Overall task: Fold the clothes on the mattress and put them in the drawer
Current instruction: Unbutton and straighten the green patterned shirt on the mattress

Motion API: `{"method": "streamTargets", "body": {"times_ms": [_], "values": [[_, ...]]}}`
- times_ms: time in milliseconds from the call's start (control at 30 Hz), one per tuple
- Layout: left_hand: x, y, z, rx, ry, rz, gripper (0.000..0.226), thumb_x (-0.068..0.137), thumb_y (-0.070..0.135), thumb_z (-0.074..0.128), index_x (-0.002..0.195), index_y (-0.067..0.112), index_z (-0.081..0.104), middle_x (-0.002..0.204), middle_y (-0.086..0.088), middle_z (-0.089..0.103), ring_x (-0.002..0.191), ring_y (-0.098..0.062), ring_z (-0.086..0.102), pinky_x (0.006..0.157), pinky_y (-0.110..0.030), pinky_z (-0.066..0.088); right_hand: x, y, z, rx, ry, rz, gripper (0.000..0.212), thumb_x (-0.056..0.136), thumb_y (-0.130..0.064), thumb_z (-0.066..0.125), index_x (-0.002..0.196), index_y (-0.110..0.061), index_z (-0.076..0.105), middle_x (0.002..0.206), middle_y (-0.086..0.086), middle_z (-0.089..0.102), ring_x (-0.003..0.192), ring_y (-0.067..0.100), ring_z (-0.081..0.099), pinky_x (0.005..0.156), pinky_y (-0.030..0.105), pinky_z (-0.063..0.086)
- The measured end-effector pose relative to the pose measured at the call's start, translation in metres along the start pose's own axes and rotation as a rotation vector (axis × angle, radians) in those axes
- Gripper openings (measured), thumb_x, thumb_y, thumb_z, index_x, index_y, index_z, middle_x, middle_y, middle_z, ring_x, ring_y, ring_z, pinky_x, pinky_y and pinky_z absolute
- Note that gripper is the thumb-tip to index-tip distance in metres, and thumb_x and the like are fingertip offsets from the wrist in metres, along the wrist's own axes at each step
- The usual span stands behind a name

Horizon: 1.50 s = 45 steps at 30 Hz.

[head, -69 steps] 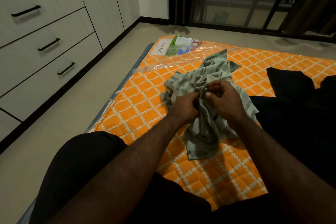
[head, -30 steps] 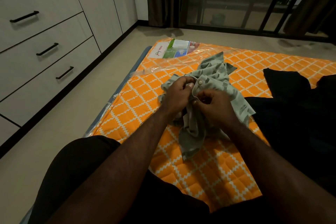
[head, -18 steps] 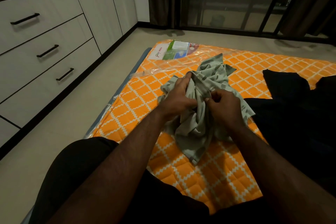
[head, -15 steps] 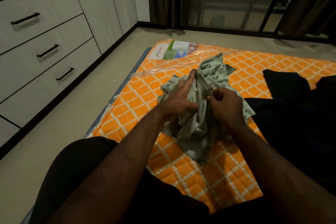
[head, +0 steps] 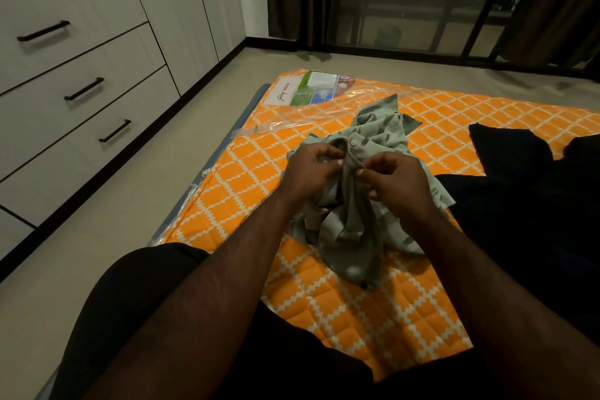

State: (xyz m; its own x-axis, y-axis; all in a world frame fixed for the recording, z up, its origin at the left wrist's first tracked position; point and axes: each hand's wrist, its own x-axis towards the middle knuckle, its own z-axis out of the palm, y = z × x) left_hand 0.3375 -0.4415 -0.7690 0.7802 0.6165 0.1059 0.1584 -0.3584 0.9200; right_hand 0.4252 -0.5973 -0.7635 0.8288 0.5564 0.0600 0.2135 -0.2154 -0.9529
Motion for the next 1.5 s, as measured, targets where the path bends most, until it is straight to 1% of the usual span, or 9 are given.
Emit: {"method": "streamTargets", "body": {"times_ms": [100, 200, 333, 433, 533, 700, 900, 1200, 1500], "values": [[0.000, -0.001, 0.000, -0.010, 0.009, 0.033, 0.020, 0.084, 0.021, 0.081, 0.103, 0.016, 0.077, 0.093, 0.016, 0.070, 0.088, 0.005, 0.064, 0.084, -0.031, 0.055, -0.004, -0.012, 0.000, 0.149, -0.142, 0.037, 0.009, 0.087, -0.005, 0.078, 0.090, -0.009, 0.071, 0.079, 0.010, 0.071, 0.063, 0.016, 0.065, 0.057, 0.032, 0.054], [0.000, 0.000, 0.002, -0.032, -0.004, 0.052, 0.043, 0.083, 0.019, 0.082, 0.124, 0.017, 0.071, 0.116, 0.008, 0.071, 0.104, -0.001, 0.064, 0.095, -0.031, 0.054, -0.007, -0.016, 0.001, 0.224, -0.212, 0.054, 0.011, 0.087, -0.002, 0.076, 0.095, -0.007, 0.069, 0.078, 0.010, 0.067, 0.064, 0.017, 0.060, 0.056, 0.028, 0.052], [-0.002, 0.000, 0.003, -0.024, -0.171, 0.007, 0.095, 0.082, 0.016, 0.081, 0.159, 0.030, 0.027, 0.160, 0.007, 0.036, 0.135, -0.006, 0.042, 0.101, -0.021, 0.046, -0.008, -0.018, -0.001, 0.270, -0.220, 0.060, 0.012, 0.088, -0.003, 0.075, 0.094, -0.010, 0.069, 0.075, 0.002, 0.068, 0.061, 0.011, 0.061, 0.056, 0.027, 0.052], [-0.002, -0.001, 0.002, 0.078, -0.299, 0.071, 0.107, 0.081, 0.011, 0.078, 0.161, 0.039, 0.014, 0.166, 0.008, 0.025, 0.145, -0.014, 0.038, 0.109, -0.038, 0.047, -0.007, -0.017, -0.002, 0.231, -0.166, 0.016, 0.014, 0.087, -0.002, 0.075, 0.095, -0.011, 0.069, 0.076, 0.007, 0.069, 0.062, 0.011, 0.064, 0.054, 0.027, 0.050], [-0.002, 0.004, 0.000, 0.103, -0.329, 0.111, 0.100, 0.077, 0.011, 0.082, 0.159, 0.034, 0.029, 0.160, 0.007, 0.039, 0.141, -0.014, 0.044, 0.109, -0.038, 0.047, -0.007, -0.011, 0.000, 0.104, -0.099, -0.120, 0.021, 0.084, -0.004, 0.076, 0.097, -0.017, 0.067, 0.082, 0.022, 0.069, 0.068, 0.026, 0.066, 0.056, 0.033, 0.051], [0.003, 0.010, -0.009, 0.210, -0.263, 0.078, 0.077, 0.068, 0.006, 0.087, 0.139, 0.022, 0.061, 0.139, 0.003, 0.061, 0.124, -0.016, 0.057, 0.101, -0.037, 0.052, -0.006, -0.005, 0.004, -0.238, -0.052, -0.289, 0.026, 0.089, -0.006, 0.069, 0.094, -0.030, 0.078, 0.083, -0.002, 0.075, 0.069, 0.012, 0.068, 0.062, 0.023, 0.051], [0.003, 0.012, -0.012, 0.057, -0.187, -0.011, 0.041, 0.080, 0.004, 0.074, 0.116, 0.025, 0.075, 0.118, 0.007, 0.069, 0.098, -0.013, 0.069, 0.090, -0.044, 0.059, -0.004, -0.001, 0.001, -0.519, -0.064, -0.216, 0.025, 0.093, -0.007, 0.063, 0.112, -0.014, 0.079, 0.107, 0.004, 0.078, 0.088, 0.008, 0.064, 0.076, 0.020, 0.044], [0.003, 0.005, -0.011, -0.047, -0.159, 0.045, 0.044, 0.083, 0.011, 0.079, 0.119, 0.036, 0.072, 0.127, 0.011, 0.067, 0.103, -0.012, 0.070, 0.089, -0.046, 0.060, -0.004, -0.007, -0.002, 0.125, -0.002, 0.061, 0.018, 0.091, -0.001, 0.070, 0.107, -0.006, 0.076, 0.075, 0.000, 0.071, 0.053, -0.002, 0.062, 0.049, 0.015, 0.047], [0.002, 0.004, -0.010, -0.083, -0.168, 0.001, 0.019, 0.075, 0.017, 0.088, 0.091, 0.025, 0.081, 0.098, 0.005, 0.078, 0.094, -0.017, 0.074, 0.088, -0.049, 0.060, -0.001, -0.004, -0.001, 0.160, 0.001, 0.065, 0.013, 0.090, -0.004, 0.071, 0.090, -0.016, 0.071, 0.086, 0.010, 0.072, 0.073, 0.022, 0.068, 0.062, 0.036, 0.056]]}}
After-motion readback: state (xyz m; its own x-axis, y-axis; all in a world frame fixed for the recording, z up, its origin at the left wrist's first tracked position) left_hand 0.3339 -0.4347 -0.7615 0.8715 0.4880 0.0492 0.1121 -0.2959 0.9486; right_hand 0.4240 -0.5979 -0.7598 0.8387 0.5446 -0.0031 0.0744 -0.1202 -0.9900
